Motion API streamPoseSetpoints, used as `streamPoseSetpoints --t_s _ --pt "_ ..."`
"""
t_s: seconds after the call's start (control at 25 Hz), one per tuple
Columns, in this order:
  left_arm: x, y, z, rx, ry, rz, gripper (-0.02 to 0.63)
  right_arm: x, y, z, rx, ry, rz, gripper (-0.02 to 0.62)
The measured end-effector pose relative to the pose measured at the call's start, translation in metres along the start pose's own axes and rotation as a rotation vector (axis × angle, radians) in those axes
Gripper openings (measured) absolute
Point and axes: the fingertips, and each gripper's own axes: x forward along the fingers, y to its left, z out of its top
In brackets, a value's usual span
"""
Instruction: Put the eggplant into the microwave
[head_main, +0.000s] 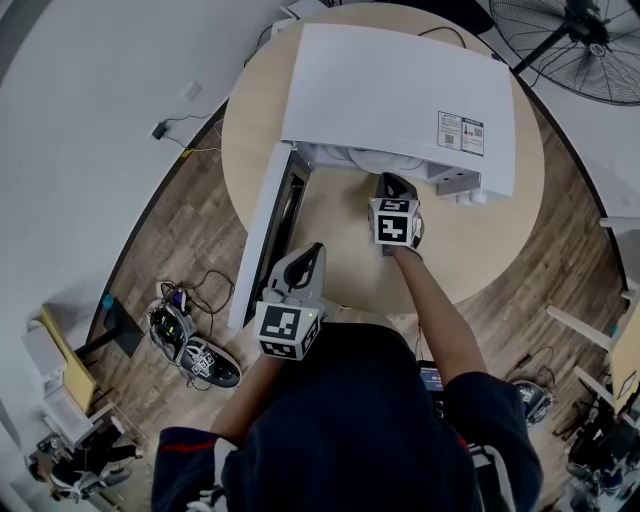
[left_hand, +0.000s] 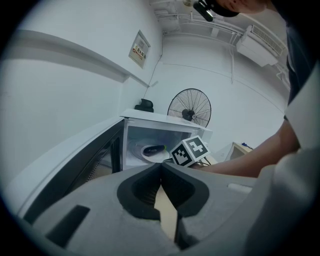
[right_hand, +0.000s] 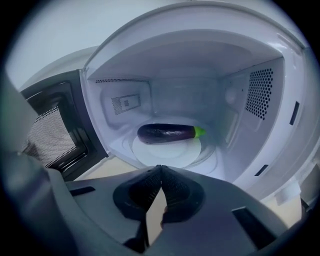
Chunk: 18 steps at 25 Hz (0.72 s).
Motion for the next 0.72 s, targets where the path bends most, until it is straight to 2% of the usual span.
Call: streamPoseSetpoints --t_s 0.52,0.72 --pt "0.004 0.012 0.003 -0.013 0.005 0.021 0.017 0.017 -0.001 0.017 -0.019 0.004 0.008 0.012" --pt "0.002 0.011 0.003 -0.013 0.0 0.02 0.017 0.013 0.0 0.014 0.013 0.009 0.021 0.012"
